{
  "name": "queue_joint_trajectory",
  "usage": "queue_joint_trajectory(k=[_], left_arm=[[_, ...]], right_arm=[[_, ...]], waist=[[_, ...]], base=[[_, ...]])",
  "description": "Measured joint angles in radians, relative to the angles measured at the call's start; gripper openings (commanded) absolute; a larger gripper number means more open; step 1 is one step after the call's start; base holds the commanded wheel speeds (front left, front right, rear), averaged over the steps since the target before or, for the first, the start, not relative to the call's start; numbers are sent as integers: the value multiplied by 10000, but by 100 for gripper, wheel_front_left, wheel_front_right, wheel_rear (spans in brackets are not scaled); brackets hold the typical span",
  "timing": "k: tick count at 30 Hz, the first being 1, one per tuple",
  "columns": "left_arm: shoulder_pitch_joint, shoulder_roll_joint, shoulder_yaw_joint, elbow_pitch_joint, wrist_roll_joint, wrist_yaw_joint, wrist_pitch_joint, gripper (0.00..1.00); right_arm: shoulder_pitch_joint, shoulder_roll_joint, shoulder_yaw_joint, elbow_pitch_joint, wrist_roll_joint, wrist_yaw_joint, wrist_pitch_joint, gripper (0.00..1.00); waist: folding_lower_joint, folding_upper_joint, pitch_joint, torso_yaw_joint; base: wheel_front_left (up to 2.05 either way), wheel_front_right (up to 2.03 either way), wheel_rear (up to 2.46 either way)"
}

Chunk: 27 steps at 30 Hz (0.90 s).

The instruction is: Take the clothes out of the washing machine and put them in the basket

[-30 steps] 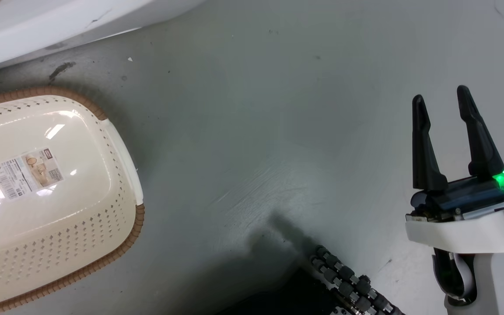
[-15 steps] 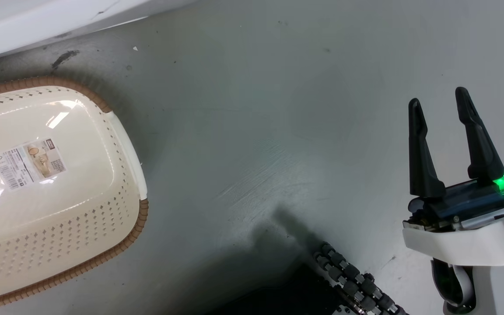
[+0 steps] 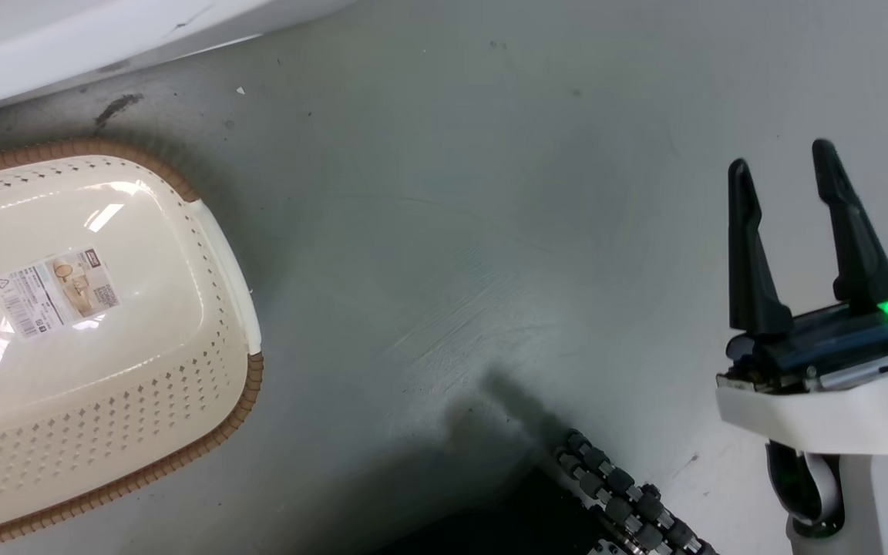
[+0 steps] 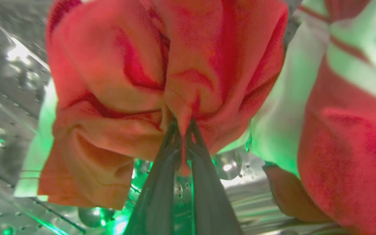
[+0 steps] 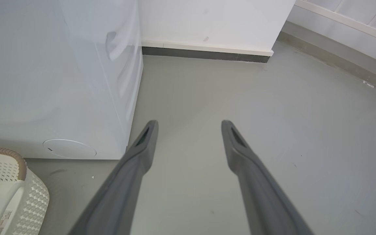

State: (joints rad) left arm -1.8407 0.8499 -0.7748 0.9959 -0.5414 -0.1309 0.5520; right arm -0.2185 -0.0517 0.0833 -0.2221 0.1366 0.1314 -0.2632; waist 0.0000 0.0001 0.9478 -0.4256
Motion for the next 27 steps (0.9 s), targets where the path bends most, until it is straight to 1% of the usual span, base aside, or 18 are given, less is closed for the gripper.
queue_joint_trajectory(k=[7, 11, 14, 18, 20, 27], left_arm=[[147, -173, -224, 240, 42, 0, -1494, 0], [546, -368, -224, 341, -261, 0, -2326, 0], [1227, -717, -236, 433, -564, 0, -3035, 0], [1904, -1411, -197, 600, -917, 2, -4102, 0], [2540, -1680, -219, 742, -1116, 2, -4587, 0], [4164, -2276, -245, 978, -1714, 2, -6261, 0]], right_arm=[[-494, 0, -169, 224, 50, 0, 0, 100], [-763, 4, -270, 385, 136, 0, 0, 100], [-848, 2, -479, 570, 58, 0, 0, 100], [-853, 6, -940, 704, -136, 0, 0, 100], [-855, 10, -1068, 834, -272, 0, 0, 100], [-722, 8, -1476, 1164, -604, 0, 0, 100]], waist=[[0, 0, -334, 0], [0, 0, -578, 43], [0, 0, -864, 174], [0, 0, -1227, 617], [0, 0, -1499, 808], [0, 0, -2738, 1325]], base=[[0, 0, 0], [0, 0, 0], [0, 0, 0], [0, 0, 0], [0, 0, 0], [0, 0, 0]])
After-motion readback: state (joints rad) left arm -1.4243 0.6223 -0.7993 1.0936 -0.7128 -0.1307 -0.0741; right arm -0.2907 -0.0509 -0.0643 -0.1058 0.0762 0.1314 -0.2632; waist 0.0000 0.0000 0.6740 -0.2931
